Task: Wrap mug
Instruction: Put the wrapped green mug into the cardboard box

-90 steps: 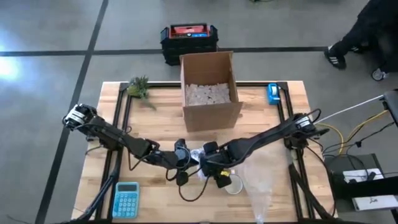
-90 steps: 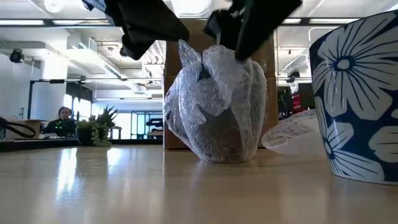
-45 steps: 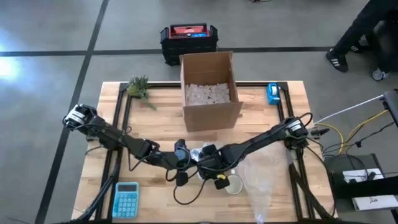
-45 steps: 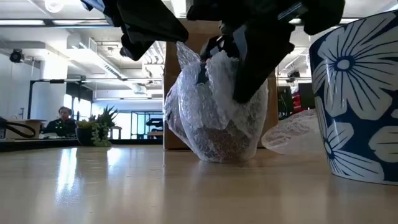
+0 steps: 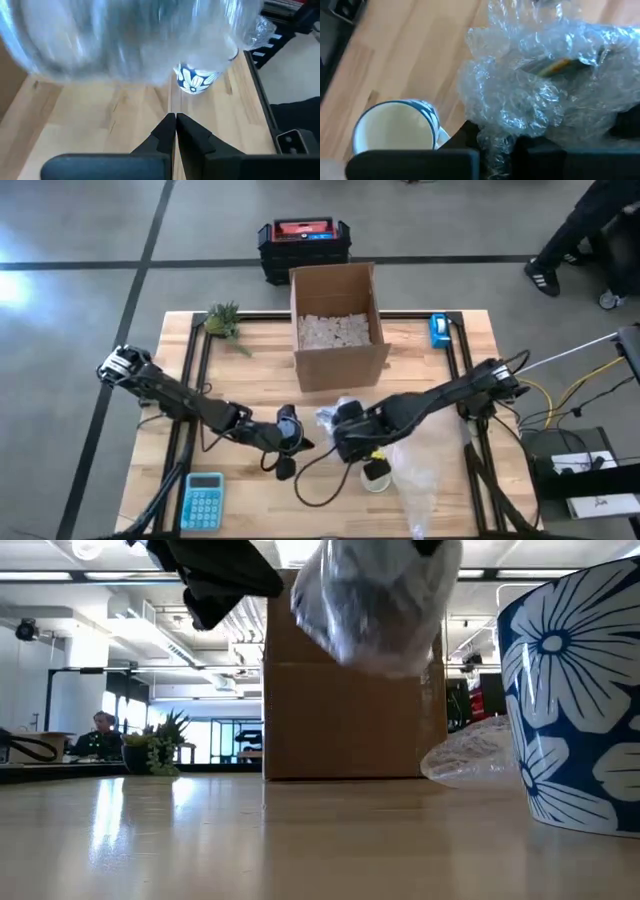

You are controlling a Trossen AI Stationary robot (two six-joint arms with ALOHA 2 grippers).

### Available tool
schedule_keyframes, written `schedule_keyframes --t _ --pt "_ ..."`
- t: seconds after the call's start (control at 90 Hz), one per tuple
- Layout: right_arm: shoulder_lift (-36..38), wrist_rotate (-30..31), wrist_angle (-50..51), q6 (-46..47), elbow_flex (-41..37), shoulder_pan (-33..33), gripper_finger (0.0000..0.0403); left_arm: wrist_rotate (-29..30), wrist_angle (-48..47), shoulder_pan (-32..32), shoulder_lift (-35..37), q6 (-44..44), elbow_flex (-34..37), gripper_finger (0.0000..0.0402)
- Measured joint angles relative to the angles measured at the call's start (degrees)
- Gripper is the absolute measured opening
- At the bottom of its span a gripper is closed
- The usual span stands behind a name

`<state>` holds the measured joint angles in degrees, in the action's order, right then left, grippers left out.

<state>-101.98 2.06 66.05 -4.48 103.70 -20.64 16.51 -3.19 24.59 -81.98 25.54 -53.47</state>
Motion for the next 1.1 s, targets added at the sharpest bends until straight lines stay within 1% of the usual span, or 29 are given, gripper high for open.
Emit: schedule_keyframes --t 0.2,0.267,0.344,0.467,0.578,0.633,0.7,0.8,0.856,0.944,1.1 --pt "5.31 2.52 -0.81 -2.53 7.31 0.91 0.0017 0.93 -0.29 0.34 0.46 -0.72 -0.01 0.0001" --pt "6.69 3.34 -2.77 -4.93 10.19 2.09 0.0017 0.96 -0.11 0.34 -0.06 -0.78 -0.01 0.0001" --pt "7.86 6.22 -5.93 -8.19 13.04 4.1 0.0017 0.95 -0.07 0.34 -0.55 -0.83 0.01 0.0001" --pt "8.23 11.71 -8.95 -11.86 16.48 10.04 0.0017 1.01 0.25 0.34 -0.98 -0.85 0.01 0.0001" --pt "8.21 12.71 -10.84 -10.82 17.73 18.71 0.0017 1.06 0.26 0.32 -1.24 -0.85 0.01 0.0001" --pt "8.2 11.49 -11.08 -9.32 17.75 24.1 0.0017 1.1 0.22 0.32 -1.3 -0.94 0.01 0.0001" --pt "7.73 8.05 -10.77 -6.87 17.6 30.72 0.0017 1.28 0.23 0.32 -1.54 -1.07 0.01 0.0001" --pt "5.8 0.27 -9.49 -2.31 17.11 39.84 0.0017 2.12 0.2 0.32 -1.96 -1.07 0.01 0.0001" --pt "4.21 -4.51 -8.85 0.33 16.52 43.52 0.0017 2.22 0.18 0.32 -2.21 -1.07 0.01 0.0001" --pt "1.93 -8.1 -8.69 2.59 15.08 46.44 0.0017 2.22 0.14 0.34 -2.9 -1.09 0.02 0.0001" --pt "-2.92 -9.14 -5.97 3.09 13.4 46.9 0.0017 2.22 0.11 0.34 -3.23 -1.09 0.35 0.0001"
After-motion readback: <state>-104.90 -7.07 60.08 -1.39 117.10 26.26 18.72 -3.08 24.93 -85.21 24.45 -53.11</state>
